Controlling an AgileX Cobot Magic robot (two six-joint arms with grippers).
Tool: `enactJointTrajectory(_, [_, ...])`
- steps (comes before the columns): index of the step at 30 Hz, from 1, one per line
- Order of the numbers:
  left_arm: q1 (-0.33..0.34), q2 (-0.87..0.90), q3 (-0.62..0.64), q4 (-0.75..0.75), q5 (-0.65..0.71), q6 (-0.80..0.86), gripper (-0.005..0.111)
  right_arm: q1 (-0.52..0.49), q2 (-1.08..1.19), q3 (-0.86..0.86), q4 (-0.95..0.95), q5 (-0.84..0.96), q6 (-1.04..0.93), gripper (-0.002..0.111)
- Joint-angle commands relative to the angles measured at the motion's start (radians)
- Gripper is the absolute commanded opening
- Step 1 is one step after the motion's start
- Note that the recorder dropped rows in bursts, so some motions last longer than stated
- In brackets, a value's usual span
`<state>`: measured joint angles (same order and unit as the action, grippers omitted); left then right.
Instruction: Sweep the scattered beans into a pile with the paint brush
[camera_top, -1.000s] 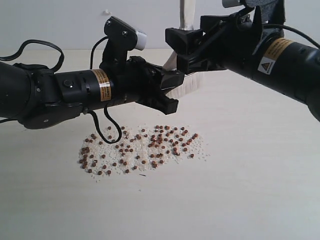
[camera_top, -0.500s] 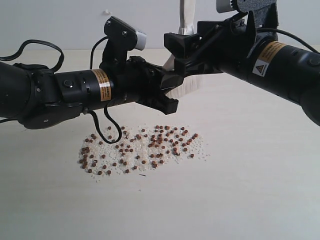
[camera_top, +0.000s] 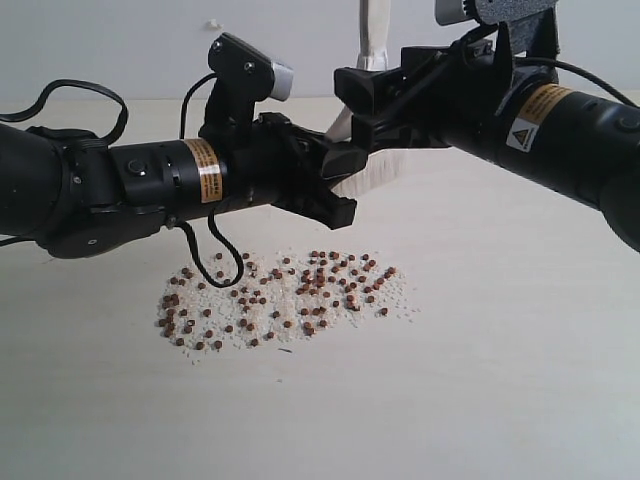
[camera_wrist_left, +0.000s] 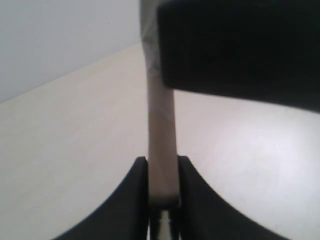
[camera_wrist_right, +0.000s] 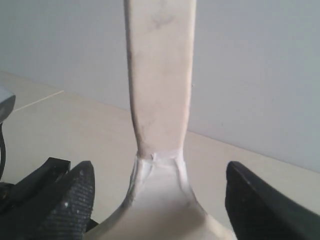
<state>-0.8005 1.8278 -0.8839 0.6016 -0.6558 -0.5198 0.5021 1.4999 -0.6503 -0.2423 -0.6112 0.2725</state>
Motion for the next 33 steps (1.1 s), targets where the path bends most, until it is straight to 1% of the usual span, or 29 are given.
enactJointTrajectory(1, [-0.003, 0.016, 0.0, -0.008, -0.02, -0.004, 0.0, 0.004, 0.003, -0.008, 0.007, 0.004, -0.006, 0.068])
enactJointTrajectory(5, [-0.003, 0.035, 0.0, -0.008, -0.041, -0.004, 0.0, 0.004, 0.005, -0.008, 0.009, 0.04, -0.006, 0.072])
enactJointTrajectory(8, [-0.003, 0.036, 0.0, -0.008, -0.043, -0.003, 0.0, 0.004, 0.028, -0.008, 0.009, 0.04, -0.001, 0.072])
enactJointTrajectory(13, [-0.003, 0.04, 0.0, -0.008, -0.048, -0.003, 0.0, 0.004, 0.082, -0.008, 0.009, 0.007, 0.01, 0.072])
enactJointTrajectory(22, [-0.003, 0.046, 0.0, -0.008, -0.059, 0.004, 0.0, 0.004, 0.088, -0.008, 0.009, -0.039, 0.01, 0.072])
enactJointTrajectory(24, [-0.003, 0.046, 0.0, -0.005, -0.059, 0.004, 0.0, 0.004, 0.088, -0.008, 0.055, -0.086, 0.01, 0.072])
enactJointTrajectory(28, [-0.003, 0.046, 0.0, -0.005, -0.059, 0.004, 0.0, 0.004, 0.088, -0.008, 0.073, -0.12, 0.01, 0.072])
enactJointTrajectory(31, [-0.003, 0.046, 0.0, -0.005, -0.059, 0.004, 0.0, 0.004, 0.09, -0.008, 0.131, -0.125, 0.01, 0.072])
enactJointTrajectory(33, [-0.003, 0.046, 0.0, -0.005, -0.059, 0.004, 0.0, 0.004, 0.102, -0.013, 0.136, -0.125, 0.004, 0.072])
